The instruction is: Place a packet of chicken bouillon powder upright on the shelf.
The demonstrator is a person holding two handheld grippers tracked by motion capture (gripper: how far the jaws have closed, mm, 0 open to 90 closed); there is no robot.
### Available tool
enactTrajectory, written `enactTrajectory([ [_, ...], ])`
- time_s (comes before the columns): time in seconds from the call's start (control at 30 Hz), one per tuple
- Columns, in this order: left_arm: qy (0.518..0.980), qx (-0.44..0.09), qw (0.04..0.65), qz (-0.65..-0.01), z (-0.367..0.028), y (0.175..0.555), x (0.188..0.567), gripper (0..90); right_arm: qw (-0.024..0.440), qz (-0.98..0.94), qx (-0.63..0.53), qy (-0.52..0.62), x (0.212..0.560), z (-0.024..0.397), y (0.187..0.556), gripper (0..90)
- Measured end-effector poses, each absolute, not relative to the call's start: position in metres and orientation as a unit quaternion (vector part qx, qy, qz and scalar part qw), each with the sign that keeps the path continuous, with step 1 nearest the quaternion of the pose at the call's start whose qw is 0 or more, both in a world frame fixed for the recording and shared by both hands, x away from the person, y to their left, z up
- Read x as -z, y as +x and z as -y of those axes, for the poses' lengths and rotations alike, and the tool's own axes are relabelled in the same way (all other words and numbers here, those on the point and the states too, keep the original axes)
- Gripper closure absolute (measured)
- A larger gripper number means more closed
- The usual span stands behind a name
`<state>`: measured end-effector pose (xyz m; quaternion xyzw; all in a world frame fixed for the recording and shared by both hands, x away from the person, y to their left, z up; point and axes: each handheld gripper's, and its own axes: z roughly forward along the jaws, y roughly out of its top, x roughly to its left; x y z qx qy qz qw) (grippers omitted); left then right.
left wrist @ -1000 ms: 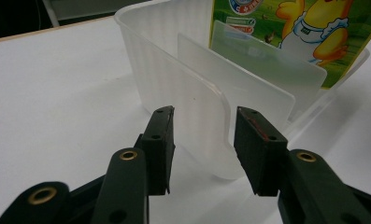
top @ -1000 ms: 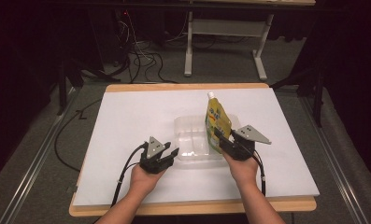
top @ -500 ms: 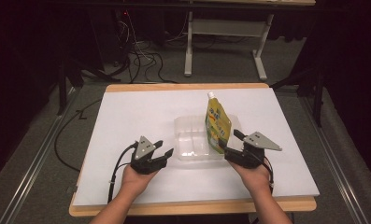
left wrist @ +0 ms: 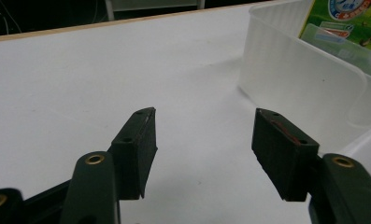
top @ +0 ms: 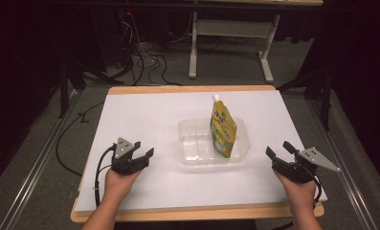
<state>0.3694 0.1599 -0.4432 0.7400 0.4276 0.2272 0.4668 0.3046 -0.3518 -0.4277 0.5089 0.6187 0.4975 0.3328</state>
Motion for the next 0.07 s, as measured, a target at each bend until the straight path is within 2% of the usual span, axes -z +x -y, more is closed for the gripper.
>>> enactTrajectory([
  [0.07,0.741,-0.231,0.464,-0.427,-0.1607,0.3688,0.4428,40.6,0.331,-0.618,-0.495,0.513,0.4297,0.3538,0.3075,28.1],
])
